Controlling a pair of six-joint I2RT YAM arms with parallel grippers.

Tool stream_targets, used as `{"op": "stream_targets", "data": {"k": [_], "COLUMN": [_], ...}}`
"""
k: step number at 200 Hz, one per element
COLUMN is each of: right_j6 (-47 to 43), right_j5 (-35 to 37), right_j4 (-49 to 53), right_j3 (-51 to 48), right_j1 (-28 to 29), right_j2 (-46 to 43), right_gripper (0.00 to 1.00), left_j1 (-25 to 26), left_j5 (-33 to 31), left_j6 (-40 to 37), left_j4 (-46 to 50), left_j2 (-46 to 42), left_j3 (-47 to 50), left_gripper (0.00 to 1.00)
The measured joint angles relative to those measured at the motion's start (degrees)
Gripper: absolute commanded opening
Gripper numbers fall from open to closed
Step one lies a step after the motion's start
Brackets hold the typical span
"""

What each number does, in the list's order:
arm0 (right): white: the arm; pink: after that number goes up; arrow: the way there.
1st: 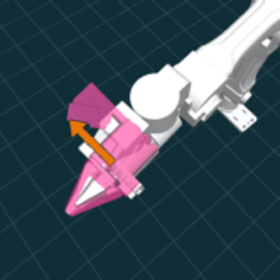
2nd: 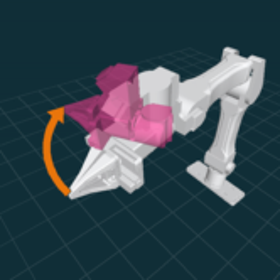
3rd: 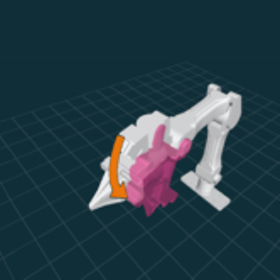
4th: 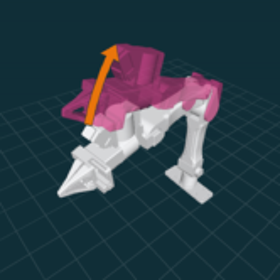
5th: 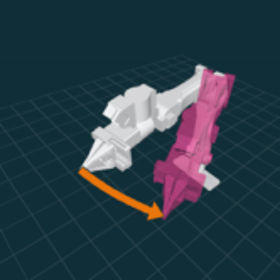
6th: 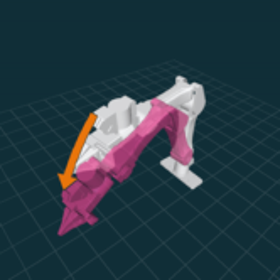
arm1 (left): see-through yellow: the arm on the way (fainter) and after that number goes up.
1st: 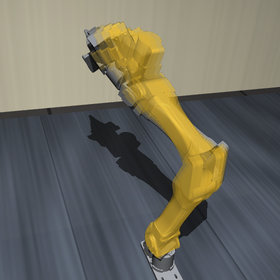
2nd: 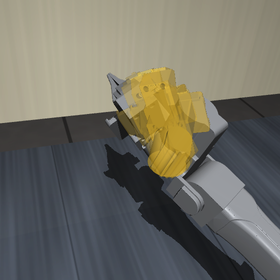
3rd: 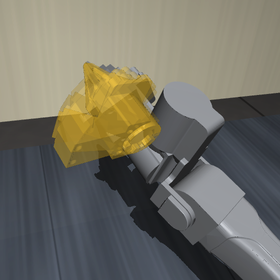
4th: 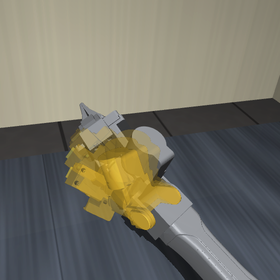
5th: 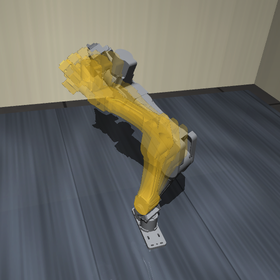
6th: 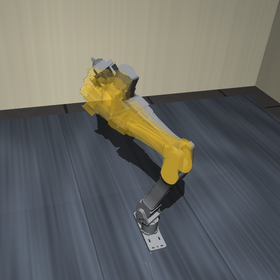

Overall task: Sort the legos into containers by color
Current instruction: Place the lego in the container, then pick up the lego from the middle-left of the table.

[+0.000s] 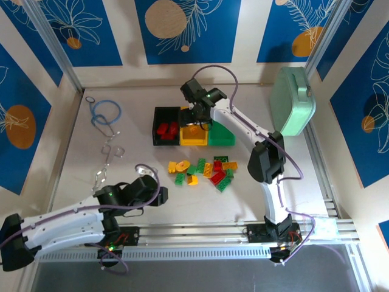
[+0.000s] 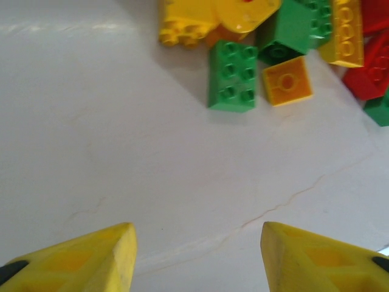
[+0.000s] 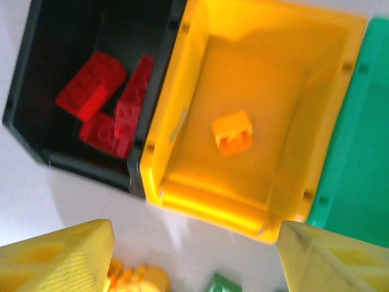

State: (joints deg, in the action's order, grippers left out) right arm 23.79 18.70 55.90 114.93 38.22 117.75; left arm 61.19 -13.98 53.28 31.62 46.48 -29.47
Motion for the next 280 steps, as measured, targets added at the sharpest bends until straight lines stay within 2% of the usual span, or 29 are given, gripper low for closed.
{"op": "stream_targets", "data": {"k": [31, 89, 150, 186, 280], "right_j6": [1.3, 6.2, 13.9, 16.5, 18.3], "right_j5": [-1.4, -2.3, -2.2, -2.2, -2.6], "right_j4": [-5.4, -14.3, -17.5, -17.5, -15.6], "right_j3": [-16.1, -41.8, -67.9, -73.5, -75.3], "right_j1": [1.9, 1.3, 1.0, 0.4, 0.1], "right_j2": [-12.2, -39.6, -63.8, -71.3, -79.2], "right_gripper": [0.73, 0.75, 0.75, 0.75, 0.75], "left_j1": [2.1, 2.5, 2.5, 2.5, 2.5], "left_j5": [0.2, 1.9, 1.9, 1.5, -5.2], "left_j6": [-0.9, -2.5, -2.6, -2.5, -2.6], "left_j4": [-4.5, -10.7, -12.5, -12.2, -3.0], "left_j2": [9.6, 28.0, 40.5, 46.3, 54.8], "left_j3": [-4.5, -14.2, -21.0, -24.5, -34.0], "left_gripper": [0.58, 0.59, 0.59, 0.58, 0.54]}}
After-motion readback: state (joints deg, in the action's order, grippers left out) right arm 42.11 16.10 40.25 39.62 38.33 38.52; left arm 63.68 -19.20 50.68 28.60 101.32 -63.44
